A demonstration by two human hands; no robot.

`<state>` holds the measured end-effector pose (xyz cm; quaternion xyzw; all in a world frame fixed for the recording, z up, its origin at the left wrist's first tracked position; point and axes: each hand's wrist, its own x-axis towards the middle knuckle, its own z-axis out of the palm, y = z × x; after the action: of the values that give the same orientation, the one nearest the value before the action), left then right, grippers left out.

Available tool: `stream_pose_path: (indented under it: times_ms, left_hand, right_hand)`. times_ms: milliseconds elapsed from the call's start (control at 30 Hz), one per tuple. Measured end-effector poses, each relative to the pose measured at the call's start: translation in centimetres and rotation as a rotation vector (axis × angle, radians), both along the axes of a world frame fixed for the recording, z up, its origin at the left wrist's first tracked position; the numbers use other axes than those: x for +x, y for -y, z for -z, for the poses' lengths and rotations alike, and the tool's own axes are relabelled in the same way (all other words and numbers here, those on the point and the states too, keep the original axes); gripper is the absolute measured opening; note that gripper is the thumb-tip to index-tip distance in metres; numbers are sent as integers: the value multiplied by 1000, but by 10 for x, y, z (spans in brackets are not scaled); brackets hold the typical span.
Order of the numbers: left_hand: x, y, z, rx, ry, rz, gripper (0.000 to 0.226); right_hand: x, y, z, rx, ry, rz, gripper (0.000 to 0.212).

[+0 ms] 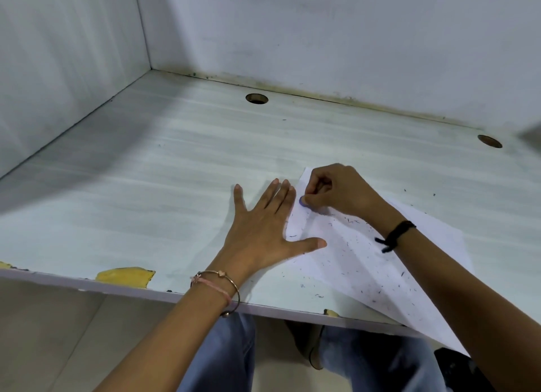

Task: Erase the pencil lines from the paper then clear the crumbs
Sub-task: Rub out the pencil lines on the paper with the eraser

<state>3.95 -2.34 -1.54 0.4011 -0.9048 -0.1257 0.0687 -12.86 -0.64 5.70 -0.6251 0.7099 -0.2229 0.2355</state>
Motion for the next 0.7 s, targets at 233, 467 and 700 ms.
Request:
stream_pose_path:
  times_ms: [233,467,700]
  left_hand:
    - [0,-2,-3,36,-50,-29,101]
    - [-18,14,-13,34,-44,-14,106]
    - [-22,20,1,-9,-6,-12,109]
  right_hand:
    - [-12,-16,13,-61,248,169,9]
    - [-15,-22,14,-31,163,101,12]
    - [0,-7,6,-2,-28,-36,10]
